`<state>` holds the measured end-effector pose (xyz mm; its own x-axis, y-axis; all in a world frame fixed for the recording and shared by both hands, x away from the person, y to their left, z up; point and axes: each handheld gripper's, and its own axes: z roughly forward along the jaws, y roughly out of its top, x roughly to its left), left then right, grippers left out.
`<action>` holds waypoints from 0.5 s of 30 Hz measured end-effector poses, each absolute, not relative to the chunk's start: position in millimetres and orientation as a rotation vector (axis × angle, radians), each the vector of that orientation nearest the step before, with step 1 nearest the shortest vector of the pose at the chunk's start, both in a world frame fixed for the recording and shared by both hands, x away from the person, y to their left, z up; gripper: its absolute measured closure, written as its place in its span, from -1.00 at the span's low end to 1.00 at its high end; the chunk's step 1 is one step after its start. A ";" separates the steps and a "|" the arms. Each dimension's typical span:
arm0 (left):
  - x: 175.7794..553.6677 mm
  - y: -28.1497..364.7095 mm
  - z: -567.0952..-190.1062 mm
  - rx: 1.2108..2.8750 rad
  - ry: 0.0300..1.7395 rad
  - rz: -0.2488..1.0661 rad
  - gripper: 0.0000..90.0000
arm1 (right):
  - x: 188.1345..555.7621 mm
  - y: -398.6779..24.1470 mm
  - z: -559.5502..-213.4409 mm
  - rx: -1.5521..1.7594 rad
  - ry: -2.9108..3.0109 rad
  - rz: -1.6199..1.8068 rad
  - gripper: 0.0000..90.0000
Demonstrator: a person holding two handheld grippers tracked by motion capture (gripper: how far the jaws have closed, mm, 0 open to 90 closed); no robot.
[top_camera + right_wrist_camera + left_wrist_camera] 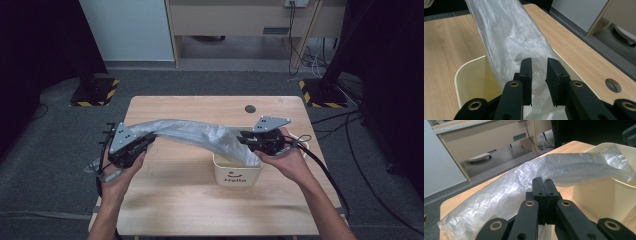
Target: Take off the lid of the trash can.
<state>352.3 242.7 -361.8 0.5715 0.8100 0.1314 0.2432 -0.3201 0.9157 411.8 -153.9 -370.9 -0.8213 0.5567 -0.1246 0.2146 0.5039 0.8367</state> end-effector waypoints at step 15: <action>361.3 210.4 -363.0 1.899 0.809 0.720 1.00 | 414.8 -144.1 -379.4 0.631 2.377 1.280 0.55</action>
